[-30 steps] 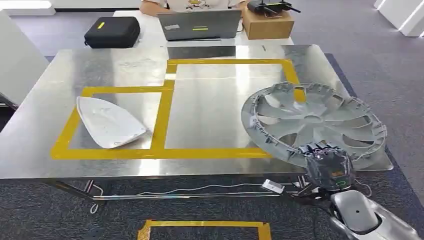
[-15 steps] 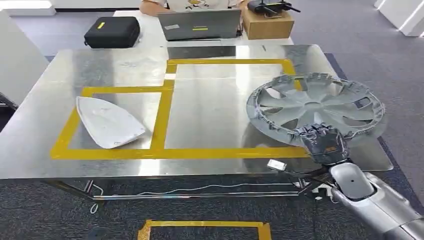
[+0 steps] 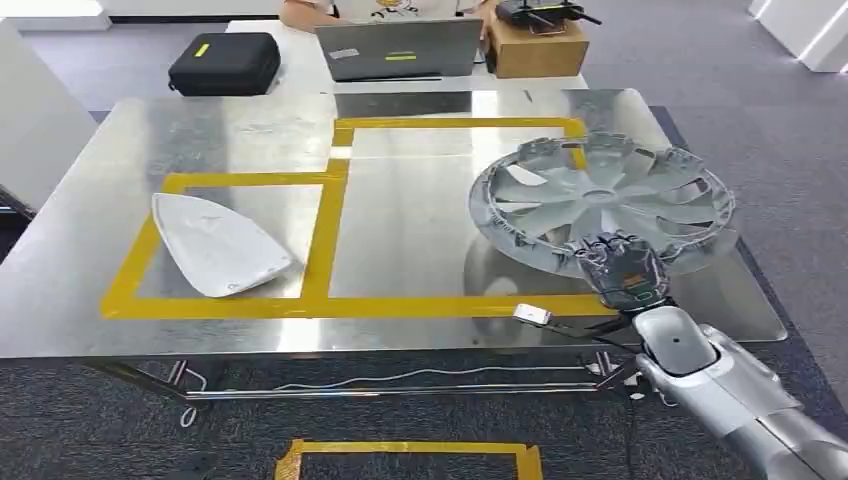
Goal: Take the parts from the cabinet and place them on the table.
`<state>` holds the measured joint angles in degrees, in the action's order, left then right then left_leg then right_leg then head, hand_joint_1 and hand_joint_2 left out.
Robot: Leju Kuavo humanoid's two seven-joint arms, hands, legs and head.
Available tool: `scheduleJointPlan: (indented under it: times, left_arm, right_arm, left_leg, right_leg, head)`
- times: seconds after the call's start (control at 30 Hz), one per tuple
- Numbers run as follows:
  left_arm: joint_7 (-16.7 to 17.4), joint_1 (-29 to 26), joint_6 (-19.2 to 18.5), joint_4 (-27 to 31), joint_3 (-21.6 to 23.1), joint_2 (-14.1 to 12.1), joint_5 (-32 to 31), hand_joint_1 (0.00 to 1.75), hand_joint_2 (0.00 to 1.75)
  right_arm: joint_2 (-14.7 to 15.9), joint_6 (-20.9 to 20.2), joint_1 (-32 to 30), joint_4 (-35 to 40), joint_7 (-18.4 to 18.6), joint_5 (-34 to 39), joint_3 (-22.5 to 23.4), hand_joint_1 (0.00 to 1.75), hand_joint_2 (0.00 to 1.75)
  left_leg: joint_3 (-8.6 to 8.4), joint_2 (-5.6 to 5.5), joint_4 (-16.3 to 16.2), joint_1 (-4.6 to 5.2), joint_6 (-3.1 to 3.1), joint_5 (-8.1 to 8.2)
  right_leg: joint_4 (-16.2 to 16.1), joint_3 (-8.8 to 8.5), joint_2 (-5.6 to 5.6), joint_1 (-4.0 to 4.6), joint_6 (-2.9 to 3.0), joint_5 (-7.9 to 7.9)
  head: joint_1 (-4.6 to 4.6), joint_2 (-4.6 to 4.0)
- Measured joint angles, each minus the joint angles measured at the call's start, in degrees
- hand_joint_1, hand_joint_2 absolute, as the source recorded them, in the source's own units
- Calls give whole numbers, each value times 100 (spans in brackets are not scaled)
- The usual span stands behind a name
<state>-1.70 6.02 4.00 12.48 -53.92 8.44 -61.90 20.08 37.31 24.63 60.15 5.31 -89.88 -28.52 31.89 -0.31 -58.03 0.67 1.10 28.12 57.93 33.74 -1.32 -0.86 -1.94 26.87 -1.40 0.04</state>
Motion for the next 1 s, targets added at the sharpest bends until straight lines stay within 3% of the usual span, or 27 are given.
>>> scheduleJointPlan:
  times: [0.33,0.67,1.0]
  left_arm:
    - [7,24,15,0,103,0,-90,0,175]
    - [9,25,15,0,111,0,-90,0,175]
    - [50,31,33,0,151,0,-164,0,175]
  right_arm:
    - [-487,15,14,13,-419,192,24,175,175]
    - [-607,15,19,24,-430,203,50,175,175]
    - [-780,-112,108,26,-675,527,48,175,175]
  left_leg:
    - [0,0,0,-1,-1,-1]
    - [1,0,-1,2,0,-1]
    - [1,0,-1,0,-1,-1]
  right_leg:
    - [1,1,2,1,0,0]
    - [0,1,1,-1,0,0]
    - [1,2,0,0,0,0]
  head:
    - [2,0]
    - [0,0]
    - [2,0]
